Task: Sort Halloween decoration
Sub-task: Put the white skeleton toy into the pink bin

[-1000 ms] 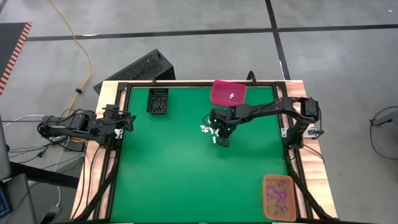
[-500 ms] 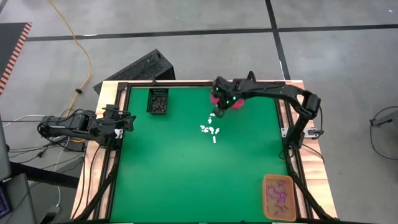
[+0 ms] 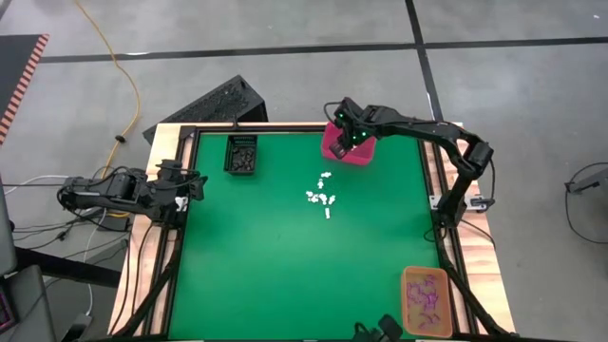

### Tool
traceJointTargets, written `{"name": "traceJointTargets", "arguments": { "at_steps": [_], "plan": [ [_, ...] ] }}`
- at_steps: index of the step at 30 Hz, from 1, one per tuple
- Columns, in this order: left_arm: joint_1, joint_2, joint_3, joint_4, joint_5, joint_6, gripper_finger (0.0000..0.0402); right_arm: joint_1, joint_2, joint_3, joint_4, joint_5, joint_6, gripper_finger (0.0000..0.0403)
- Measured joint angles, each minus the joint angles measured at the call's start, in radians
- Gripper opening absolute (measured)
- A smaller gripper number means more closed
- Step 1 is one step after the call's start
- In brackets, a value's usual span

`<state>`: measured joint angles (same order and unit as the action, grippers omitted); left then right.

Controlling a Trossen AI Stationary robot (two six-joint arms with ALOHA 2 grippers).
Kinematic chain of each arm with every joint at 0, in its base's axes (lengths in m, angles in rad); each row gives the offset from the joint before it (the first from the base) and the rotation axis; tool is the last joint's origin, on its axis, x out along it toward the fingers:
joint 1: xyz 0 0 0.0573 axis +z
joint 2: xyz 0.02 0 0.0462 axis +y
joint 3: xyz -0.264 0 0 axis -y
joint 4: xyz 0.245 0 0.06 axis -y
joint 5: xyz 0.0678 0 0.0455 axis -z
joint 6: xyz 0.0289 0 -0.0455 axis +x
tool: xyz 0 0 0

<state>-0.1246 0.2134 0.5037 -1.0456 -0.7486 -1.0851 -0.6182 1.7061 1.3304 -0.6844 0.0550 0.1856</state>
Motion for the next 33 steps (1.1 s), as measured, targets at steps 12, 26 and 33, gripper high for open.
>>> {"name": "traceJointTargets", "arguments": {
  "at_steps": [12, 26, 33],
  "plan": [
    [0.000, 0.000, 0.000, 0.000, 0.000, 0.000, 0.0183, 0.122, 0.000, 0.000, 0.079, -0.133, -0.225, 0.0227],
    [0.000, 0.000, 0.000, -0.004, 0.002, -0.005, 0.0183, 0.231, 0.138, -0.011, 0.120, -0.126, -0.370, 0.0224],
    [0.000, 0.000, 0.000, -0.008, 0.007, -0.008, 0.0183, 0.226, 0.214, -0.008, 0.105, -0.109, -0.361, 0.0224]
  ]
}}
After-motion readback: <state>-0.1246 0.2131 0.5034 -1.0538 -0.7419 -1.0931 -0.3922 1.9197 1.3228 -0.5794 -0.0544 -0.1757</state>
